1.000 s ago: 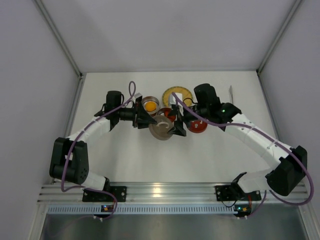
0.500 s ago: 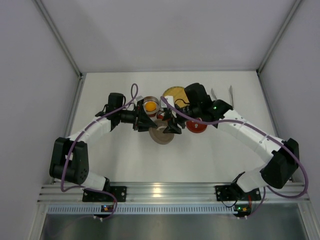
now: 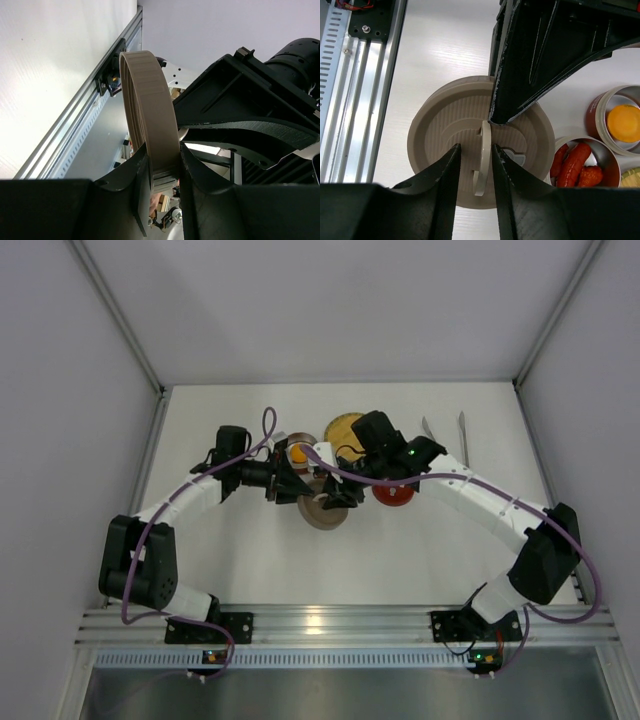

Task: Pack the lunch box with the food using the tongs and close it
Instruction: Adjust the box lid, then close the box lid on the packing box.

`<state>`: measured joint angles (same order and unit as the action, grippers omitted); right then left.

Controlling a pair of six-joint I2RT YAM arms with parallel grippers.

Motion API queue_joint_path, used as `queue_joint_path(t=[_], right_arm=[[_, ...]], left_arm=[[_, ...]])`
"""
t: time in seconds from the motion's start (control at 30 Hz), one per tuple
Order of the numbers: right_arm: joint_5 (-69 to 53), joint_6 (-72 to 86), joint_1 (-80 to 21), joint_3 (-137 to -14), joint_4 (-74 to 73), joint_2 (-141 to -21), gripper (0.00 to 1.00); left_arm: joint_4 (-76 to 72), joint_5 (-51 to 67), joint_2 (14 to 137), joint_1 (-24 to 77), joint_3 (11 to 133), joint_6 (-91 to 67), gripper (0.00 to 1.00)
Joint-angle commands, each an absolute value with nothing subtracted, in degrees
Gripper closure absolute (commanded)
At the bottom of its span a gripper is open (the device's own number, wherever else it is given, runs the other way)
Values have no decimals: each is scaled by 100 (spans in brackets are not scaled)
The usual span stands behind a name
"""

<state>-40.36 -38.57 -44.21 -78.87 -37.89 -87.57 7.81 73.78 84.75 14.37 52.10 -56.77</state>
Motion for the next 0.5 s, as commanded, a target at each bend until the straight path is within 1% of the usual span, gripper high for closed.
queue_joint_path(t=[0.0, 0.07, 0.13, 0.17, 0.27, 0.3, 0.33, 0.37, 0.47], right_arm=[[-4087, -4034, -4509, -8130, -4008, -8763, 70], [-4070, -3982, -4518, -8104, -3990, -8745, 78], [-4043, -3912, -4491, -8086, -3964, -8719, 83], [-4043, -3885, -4474, -8077, -3955, -8710, 89], [-3965, -3832, -4360, -8138, -3946, -8684, 100], [-3920, -3823, -4298, -8165, -3929, -8666, 100], [-3850, -3832, -4280, -8287, -3955, -8675, 100], [-3737, -3902, -4245, -8384, -4042, -8692, 100], [-3351, -4262, -4140, -8946, -4621, -8929, 100]], left_arm=[[712, 7585, 8227, 1459, 5344, -5563, 100], [703, 7602, 8209, 1459, 5335, -5555, 100], [695, 7629, 8192, 1459, 5317, -5537, 100], [694, 7612, 8174, 1459, 5309, -5528, 100], [686, 7542, 8121, 1450, 5309, -5467, 100], [686, 7489, 8104, 1450, 5309, -5432, 91], [729, 7445, 8095, 1398, 5317, -5406, 27], [825, 7410, 8095, 1345, 5352, -5353, 2], [1729, 6962, 8086, 775, 5677, -4616, 2]])
